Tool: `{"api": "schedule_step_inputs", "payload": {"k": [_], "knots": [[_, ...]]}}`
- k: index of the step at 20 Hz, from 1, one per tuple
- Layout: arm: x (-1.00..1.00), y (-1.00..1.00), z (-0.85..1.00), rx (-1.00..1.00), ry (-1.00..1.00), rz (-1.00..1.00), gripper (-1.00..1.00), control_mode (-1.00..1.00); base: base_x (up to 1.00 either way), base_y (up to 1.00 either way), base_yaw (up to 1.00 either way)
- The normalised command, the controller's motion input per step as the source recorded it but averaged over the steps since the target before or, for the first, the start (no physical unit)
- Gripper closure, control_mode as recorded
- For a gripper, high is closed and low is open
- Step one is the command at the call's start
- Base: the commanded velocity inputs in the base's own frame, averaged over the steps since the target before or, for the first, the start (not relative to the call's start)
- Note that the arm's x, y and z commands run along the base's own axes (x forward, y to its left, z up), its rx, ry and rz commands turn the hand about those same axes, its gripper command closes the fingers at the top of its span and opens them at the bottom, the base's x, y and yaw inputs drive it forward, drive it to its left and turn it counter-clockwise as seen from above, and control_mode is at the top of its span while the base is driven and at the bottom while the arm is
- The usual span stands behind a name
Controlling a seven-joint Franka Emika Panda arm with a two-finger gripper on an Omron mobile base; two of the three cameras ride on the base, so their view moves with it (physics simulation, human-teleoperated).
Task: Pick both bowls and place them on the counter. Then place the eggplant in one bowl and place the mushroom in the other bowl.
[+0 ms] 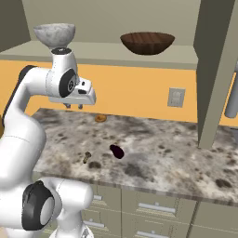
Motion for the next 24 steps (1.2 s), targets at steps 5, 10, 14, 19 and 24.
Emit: {"api": "schedule_step_inputs", "payload": {"k": [5, 10, 14, 19, 24], "knots": [[-0.08, -0.22, 0.06, -0.02, -0.06, 0.0, -1.0, -1.0, 0.0, 0.0, 0.0], [-0.4, -0.14, 0.36, -0.13, -0.16, 0.0, -1.0, -1.0, 0.0, 0.0, 0.0], [-0.29, -0.05, 0.51, -0.22, -0.26, 0.0, -1.0, -1.0, 0.0, 0.0, 0.0], [-0.16, -0.09, 0.56, -0.25, -0.22, 0.0, -1.0, -1.0, 0.0, 0.0, 0.0], [-0.02, -0.13, 0.56, -0.21, -0.08, 0.0, -1.0, -1.0, 0.0, 0.0, 0.0]]}}
